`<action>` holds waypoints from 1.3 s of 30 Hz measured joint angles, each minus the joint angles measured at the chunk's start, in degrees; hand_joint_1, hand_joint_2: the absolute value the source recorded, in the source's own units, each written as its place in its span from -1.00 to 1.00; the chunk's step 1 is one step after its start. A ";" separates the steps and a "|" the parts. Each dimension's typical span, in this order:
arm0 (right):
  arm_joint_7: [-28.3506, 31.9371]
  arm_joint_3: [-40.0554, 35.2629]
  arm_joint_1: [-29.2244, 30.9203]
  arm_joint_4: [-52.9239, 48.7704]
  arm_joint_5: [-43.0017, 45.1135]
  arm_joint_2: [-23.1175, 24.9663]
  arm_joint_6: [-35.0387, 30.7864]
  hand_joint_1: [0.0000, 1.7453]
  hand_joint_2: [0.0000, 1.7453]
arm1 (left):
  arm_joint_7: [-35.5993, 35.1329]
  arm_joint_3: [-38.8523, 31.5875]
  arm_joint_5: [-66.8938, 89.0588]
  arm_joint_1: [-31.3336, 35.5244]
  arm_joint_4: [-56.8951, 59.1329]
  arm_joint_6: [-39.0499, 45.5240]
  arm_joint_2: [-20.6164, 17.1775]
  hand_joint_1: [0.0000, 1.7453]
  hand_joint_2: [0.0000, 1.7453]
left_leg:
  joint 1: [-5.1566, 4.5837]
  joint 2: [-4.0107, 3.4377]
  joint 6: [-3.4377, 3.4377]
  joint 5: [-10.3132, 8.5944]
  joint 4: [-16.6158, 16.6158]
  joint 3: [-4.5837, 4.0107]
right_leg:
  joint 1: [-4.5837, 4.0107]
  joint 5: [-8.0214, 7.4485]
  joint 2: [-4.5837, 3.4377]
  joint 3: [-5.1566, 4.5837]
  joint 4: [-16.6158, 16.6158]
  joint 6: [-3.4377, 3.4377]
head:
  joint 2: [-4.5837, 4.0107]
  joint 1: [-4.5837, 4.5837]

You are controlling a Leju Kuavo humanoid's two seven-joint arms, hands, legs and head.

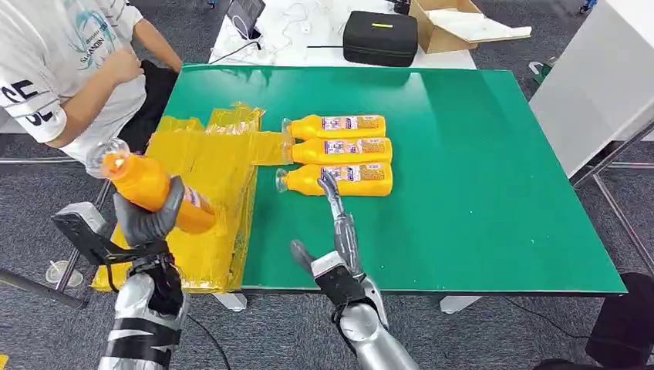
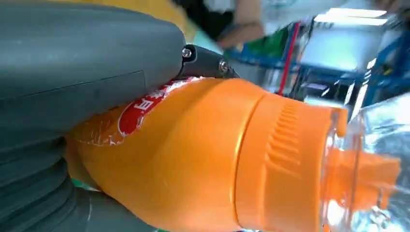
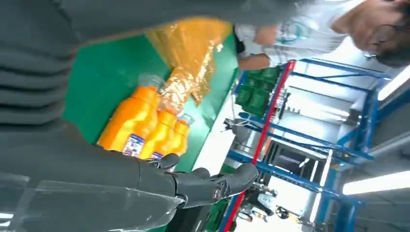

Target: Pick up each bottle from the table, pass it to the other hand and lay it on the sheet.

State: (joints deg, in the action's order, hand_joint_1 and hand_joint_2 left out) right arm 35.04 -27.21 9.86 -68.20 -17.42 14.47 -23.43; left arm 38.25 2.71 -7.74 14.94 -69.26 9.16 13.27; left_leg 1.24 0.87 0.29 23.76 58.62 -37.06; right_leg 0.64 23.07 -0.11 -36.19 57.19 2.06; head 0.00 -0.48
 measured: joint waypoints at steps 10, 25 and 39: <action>2.71 -0.02 -0.57 -3.67 3.13 -0.02 0.02 -1.00 -1.00 | 1.75 -1.48 14.57 3.02 -1.07 13.16 -0.88 1.00 1.00 | 0.00 -0.02 0.00 0.00 0.00 0.01 | 0.00 -0.01 -0.03 -0.01 0.00 0.00 | 0.02 0.00; 4.20 -4.41 1.26 -7.21 7.06 0.00 4.56 -1.00 -1.00 | -2.18 13.00 66.07 17.14 33.83 17.53 -10.77 1.00 1.00 | 0.00 -0.33 0.05 -0.12 0.00 0.04 | 0.00 -0.13 -0.23 -0.06 0.02 -0.16 | 0.00 -0.02; 3.52 -5.68 1.58 -7.17 7.41 0.00 8.13 -1.00 -1.00 | -1.51 15.39 59.78 20.55 42.56 -1.88 -13.57 1.00 1.00 | 0.00 -0.31 0.05 -0.12 -0.01 0.03 | -0.01 -0.13 -0.22 -0.03 0.02 -0.17 | 0.00 0.00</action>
State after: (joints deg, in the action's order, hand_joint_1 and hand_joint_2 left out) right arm 38.56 -32.90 11.44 -75.36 -10.01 14.47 -15.30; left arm 36.74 18.10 52.04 35.49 -26.71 7.28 -0.31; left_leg 1.24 0.56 0.34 23.64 58.62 -37.02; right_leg 0.63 22.94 -0.33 -36.22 57.21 1.89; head 0.00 -0.48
